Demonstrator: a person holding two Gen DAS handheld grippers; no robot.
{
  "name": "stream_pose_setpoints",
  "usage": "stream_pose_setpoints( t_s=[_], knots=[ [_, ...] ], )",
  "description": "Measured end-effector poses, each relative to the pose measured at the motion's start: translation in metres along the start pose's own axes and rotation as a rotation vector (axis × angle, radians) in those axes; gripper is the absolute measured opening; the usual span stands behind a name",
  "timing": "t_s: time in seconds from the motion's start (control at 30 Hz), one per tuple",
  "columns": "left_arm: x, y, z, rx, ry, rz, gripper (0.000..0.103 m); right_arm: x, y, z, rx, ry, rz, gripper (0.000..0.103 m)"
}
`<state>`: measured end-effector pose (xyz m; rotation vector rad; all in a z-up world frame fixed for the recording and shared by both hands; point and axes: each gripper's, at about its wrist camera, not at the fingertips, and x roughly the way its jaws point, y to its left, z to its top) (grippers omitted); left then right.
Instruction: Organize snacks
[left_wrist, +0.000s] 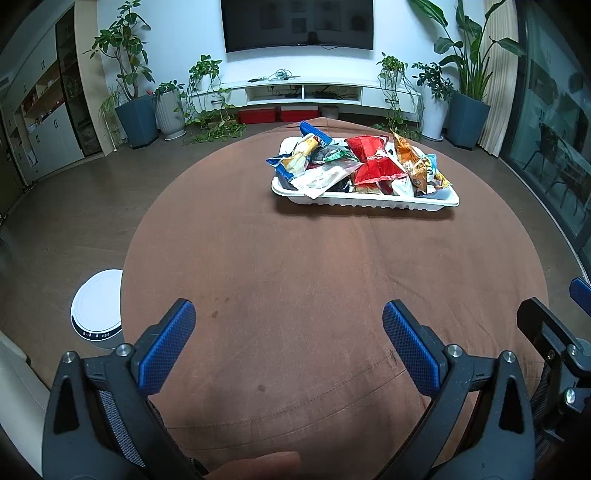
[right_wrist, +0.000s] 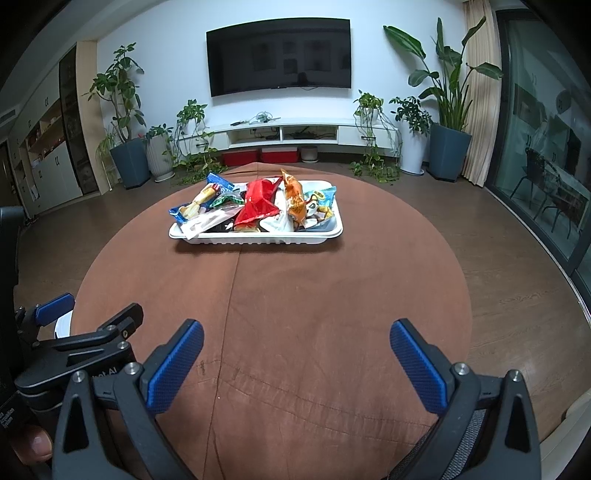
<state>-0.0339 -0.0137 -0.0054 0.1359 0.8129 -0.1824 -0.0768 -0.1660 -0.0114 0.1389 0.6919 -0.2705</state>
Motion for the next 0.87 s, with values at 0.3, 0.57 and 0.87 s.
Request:
stream_pose_setpoints(
  t_s=[0.3,0.57,0.87],
  knots=[
    [0.001,0.0,-0.002,0.004,0.002,-0.003,0.103,0.0,0.0,0.001,0.0,0.002,0.001,0.103],
    [0.001,0.0,-0.002,0.006,0.003,-0.004,0.103,0.0,-0.001,0.001,0.0,0.001,0.0,0.103],
    [-0.002,0.004,-0.001,0.0,-0.036,0.021,0.103,0.001,-0.007,-0.009,0.005,0.001,-0.013,0.103]
  ],
)
